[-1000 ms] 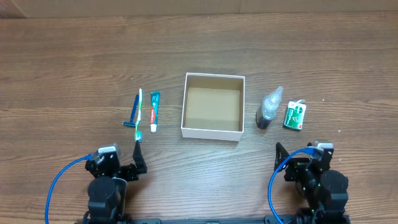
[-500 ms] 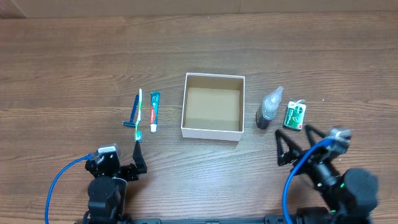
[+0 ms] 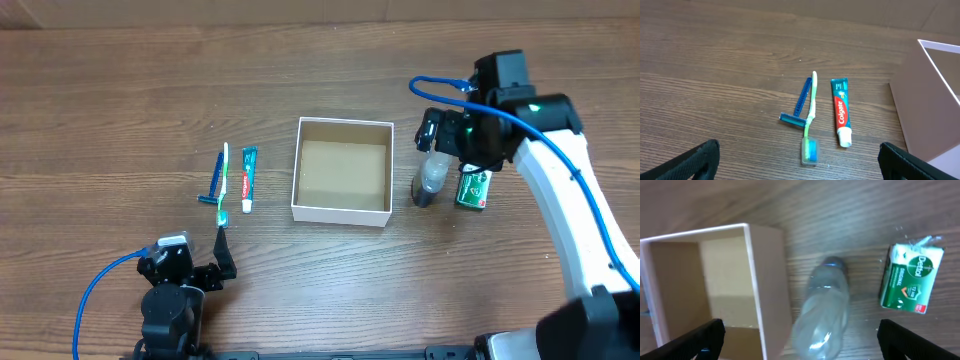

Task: Pack container
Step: 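Reach the right gripper to the clear soap pump bottle and grasp it, then carry the bottle with the right gripper into the box and release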

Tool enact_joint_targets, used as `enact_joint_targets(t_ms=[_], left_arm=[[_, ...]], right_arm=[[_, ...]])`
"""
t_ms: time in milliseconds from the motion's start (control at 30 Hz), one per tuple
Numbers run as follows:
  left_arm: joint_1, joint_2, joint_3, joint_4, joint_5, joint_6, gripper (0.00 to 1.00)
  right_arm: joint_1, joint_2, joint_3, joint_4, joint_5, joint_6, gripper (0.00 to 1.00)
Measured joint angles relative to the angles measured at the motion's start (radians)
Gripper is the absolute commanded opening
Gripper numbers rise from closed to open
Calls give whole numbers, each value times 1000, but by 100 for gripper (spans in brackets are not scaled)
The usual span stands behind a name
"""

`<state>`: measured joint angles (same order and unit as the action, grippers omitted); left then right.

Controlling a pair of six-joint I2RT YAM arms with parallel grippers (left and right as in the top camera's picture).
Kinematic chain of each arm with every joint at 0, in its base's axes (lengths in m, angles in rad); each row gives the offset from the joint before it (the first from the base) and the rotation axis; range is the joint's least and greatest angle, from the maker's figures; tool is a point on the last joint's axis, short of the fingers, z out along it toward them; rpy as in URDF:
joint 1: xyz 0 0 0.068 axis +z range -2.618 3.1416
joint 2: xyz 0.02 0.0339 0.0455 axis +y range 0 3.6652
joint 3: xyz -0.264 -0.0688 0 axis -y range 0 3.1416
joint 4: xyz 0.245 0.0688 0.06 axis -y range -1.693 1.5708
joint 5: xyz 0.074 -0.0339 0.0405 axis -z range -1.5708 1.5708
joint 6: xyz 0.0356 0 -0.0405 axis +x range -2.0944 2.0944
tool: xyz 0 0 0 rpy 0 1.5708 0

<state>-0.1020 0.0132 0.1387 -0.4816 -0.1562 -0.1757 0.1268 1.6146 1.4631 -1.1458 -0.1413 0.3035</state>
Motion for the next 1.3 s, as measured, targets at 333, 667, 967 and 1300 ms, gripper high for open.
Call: enact_joint_targets(t_ms=[333,667,967,1300], left_arm=[[0,0,0,0,0,0,100],[0,0,0,0,0,0,100],[0,0,0,0,0,0,100],[0,0,0,0,0,0,100]], right_arm=[[0,64,-150,72,18,14,63],[-1,52,-117,15,26,7,24],[251,-188,124,-132,26,6,19],[399,157,126,30,230,10,19]])
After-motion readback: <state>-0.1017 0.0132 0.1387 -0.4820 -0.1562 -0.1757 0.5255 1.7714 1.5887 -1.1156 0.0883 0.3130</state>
